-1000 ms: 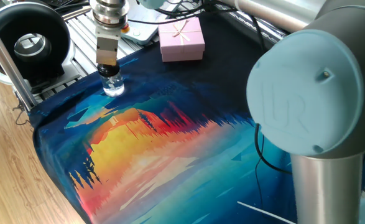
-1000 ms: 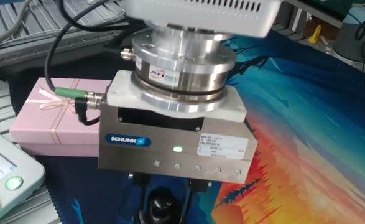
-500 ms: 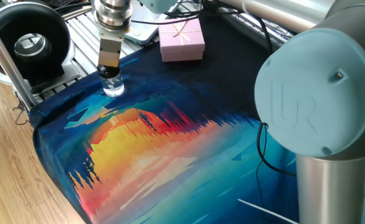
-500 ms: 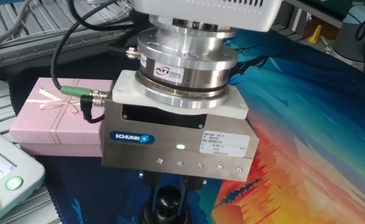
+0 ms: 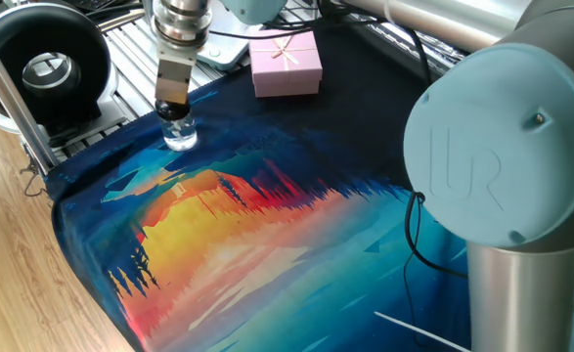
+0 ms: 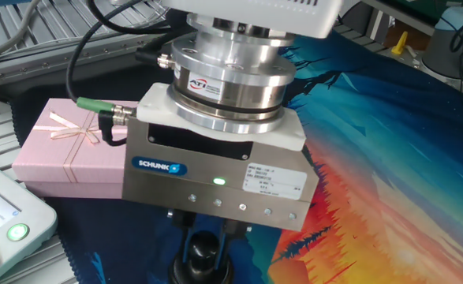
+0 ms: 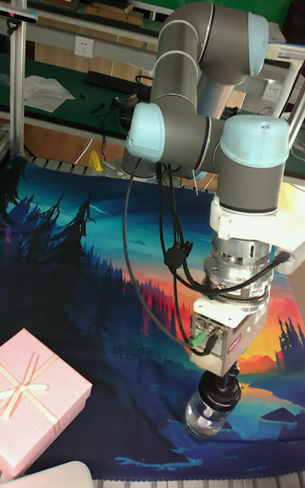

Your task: Screw the lid onto the jar

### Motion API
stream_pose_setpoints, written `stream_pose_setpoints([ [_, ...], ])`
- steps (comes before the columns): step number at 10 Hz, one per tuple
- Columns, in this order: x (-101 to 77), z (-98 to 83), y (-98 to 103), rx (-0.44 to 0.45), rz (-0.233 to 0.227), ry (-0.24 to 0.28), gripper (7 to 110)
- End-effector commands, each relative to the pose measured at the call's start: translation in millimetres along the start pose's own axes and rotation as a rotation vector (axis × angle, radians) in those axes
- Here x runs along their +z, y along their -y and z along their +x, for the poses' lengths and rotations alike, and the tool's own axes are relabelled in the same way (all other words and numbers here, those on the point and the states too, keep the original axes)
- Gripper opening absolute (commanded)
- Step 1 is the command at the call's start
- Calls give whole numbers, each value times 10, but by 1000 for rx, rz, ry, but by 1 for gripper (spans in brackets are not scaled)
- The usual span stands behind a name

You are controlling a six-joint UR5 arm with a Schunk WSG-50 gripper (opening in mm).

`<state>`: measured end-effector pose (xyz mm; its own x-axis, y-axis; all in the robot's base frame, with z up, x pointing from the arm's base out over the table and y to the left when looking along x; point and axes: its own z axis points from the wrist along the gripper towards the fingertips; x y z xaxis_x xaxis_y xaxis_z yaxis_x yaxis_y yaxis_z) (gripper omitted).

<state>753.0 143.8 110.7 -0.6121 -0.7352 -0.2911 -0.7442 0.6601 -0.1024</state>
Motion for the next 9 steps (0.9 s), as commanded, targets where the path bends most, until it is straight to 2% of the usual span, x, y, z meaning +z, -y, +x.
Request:
stream_pose_setpoints([
  [1, 1, 14, 62, 97, 10, -1, 7],
  [3, 1, 31, 61, 229, 12, -7, 7],
  [4, 0, 48, 102, 296, 31, -11, 7],
  [7, 7, 8, 68, 548, 36, 7, 7],
  [9, 6, -23, 85, 594, 42, 20, 7],
])
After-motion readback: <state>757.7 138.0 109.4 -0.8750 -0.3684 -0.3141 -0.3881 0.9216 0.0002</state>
